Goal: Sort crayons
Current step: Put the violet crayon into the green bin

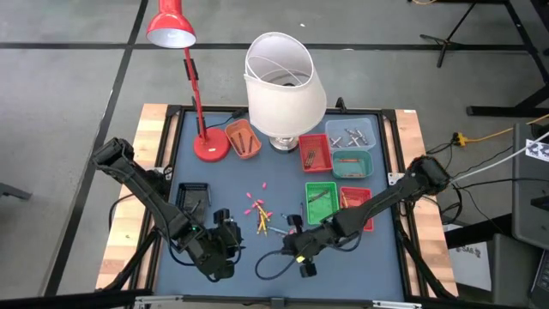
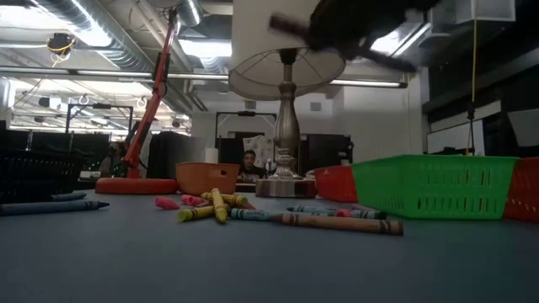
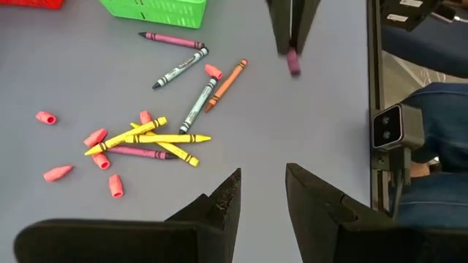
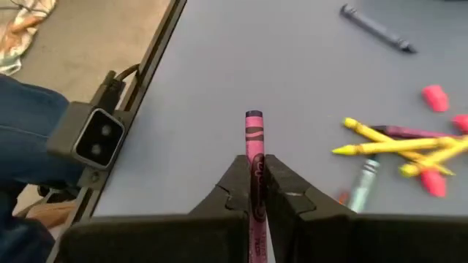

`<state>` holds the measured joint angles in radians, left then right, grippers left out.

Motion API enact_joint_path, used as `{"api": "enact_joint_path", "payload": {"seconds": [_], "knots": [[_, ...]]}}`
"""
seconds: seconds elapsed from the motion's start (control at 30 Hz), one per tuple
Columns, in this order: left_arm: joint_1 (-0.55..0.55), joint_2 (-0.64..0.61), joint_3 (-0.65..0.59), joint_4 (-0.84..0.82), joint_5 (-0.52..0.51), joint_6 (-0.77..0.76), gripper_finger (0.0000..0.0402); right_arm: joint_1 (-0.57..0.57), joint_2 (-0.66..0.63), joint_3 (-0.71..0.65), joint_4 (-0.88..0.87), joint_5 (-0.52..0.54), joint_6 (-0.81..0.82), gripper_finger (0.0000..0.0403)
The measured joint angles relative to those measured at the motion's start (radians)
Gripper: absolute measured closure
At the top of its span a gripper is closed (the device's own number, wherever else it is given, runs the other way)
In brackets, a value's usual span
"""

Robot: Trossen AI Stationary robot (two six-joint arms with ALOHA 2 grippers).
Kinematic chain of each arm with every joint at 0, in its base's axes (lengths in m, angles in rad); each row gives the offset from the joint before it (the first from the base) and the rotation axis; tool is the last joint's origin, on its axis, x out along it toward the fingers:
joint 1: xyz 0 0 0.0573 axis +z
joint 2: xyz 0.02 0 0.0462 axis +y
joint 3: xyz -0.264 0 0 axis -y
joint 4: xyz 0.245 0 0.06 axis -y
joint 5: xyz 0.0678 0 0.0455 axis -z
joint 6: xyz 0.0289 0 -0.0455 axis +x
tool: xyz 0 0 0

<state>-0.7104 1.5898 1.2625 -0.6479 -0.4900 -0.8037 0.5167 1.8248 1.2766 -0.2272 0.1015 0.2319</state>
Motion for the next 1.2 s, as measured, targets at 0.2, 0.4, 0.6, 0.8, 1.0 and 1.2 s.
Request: {"api": "enact_joint_path", "payload": {"seconds": [0.2,0.4,0.6,0.8,1.0,1.2], "knots": [[0.012,0.000,0.000,0.000,0.002,-0.007,0.0308,0.000,-0.120,0.001,-0.187,0.096,-0.032,0.0387],[0.036,0.000,0.000,-0.003,0.002,-0.007,0.0308,0.000,-0.183,0.001,-0.430,0.238,-0.012,0.0386],[0.070,0.000,0.000,-0.007,0.001,-0.017,0.0308,-0.008,-0.184,-0.049,-0.544,0.339,0.104,0.0386],[0.117,0.000,0.000,-0.067,0.010,-0.106,0.0308,-0.061,-0.183,-0.146,-0.555,0.359,0.218,0.0386],[0.165,0.001,0.000,-0.208,0.096,-0.222,0.0308,-0.131,-0.182,-0.199,-0.559,0.341,0.314,0.0386],[0.190,0.036,0.000,-0.287,0.137,-0.268,0.0308,-0.174,-0.182,-0.205,-0.551,0.273,0.325,0.0386]]}}
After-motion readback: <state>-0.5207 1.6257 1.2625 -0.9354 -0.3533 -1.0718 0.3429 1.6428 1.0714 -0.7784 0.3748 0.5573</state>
